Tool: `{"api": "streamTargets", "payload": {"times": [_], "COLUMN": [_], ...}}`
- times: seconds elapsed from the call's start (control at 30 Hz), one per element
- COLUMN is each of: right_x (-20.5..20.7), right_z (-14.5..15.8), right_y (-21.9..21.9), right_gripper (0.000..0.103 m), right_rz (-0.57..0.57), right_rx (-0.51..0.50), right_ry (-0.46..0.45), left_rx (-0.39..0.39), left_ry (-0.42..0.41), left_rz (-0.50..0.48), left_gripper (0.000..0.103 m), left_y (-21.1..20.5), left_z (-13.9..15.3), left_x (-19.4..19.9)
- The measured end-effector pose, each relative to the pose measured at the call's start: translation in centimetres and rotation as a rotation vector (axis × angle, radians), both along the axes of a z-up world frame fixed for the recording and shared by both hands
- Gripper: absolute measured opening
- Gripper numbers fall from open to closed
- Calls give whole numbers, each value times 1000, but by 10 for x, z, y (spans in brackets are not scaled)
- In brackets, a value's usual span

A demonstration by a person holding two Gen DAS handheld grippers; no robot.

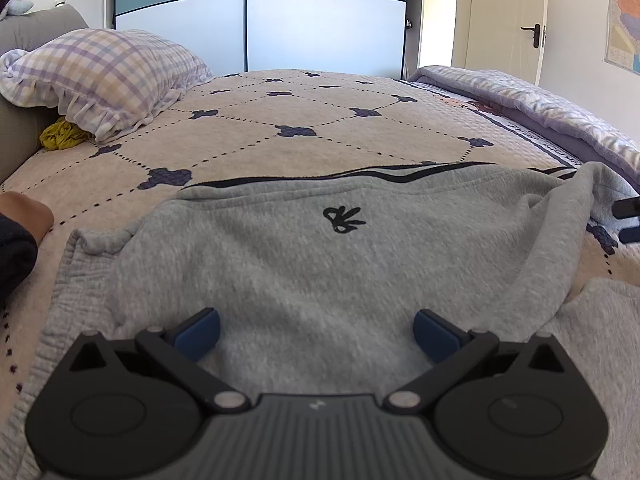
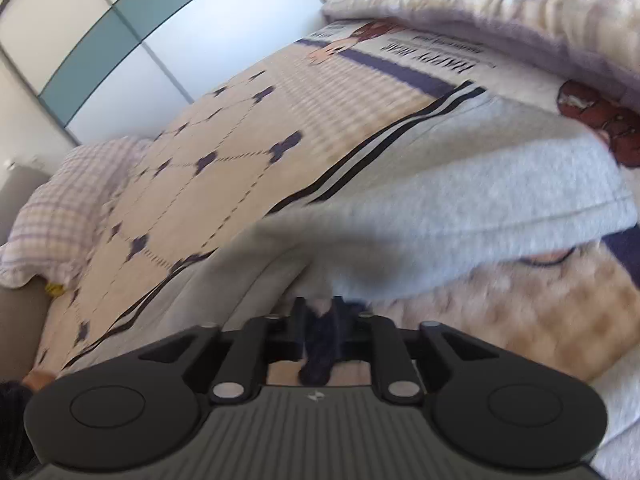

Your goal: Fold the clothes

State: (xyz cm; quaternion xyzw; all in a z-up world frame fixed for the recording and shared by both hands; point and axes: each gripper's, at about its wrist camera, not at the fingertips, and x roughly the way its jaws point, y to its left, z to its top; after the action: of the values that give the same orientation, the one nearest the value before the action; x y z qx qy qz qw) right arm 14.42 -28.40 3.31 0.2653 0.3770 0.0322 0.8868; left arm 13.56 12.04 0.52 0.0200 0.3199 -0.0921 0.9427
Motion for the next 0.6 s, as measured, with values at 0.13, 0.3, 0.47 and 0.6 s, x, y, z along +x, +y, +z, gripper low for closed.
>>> {"api": "streamTargets", "payload": {"times": [0.13, 0.3, 0.47, 0.6], "right_x": [-16, -15, -18, -35], "right_z": [-3, -4, 1, 10], "right_y": [43, 100, 103, 49], "right_gripper": [75, 32, 0, 4], "right_rz": [242, 400, 358, 253], "right_rx": [28, -282, -559, -570], "right_ry": [18, -33, -66, -58], "left_rx": [0, 0, 0, 0], "left_ry": [0, 0, 0, 0], "left_rz": [0, 0, 0, 0], "left_gripper": [103, 103, 103, 103], "left_y": [0, 0, 0, 0], "left_z": [0, 0, 0, 0], "left_x": [0, 0, 0, 0]}}
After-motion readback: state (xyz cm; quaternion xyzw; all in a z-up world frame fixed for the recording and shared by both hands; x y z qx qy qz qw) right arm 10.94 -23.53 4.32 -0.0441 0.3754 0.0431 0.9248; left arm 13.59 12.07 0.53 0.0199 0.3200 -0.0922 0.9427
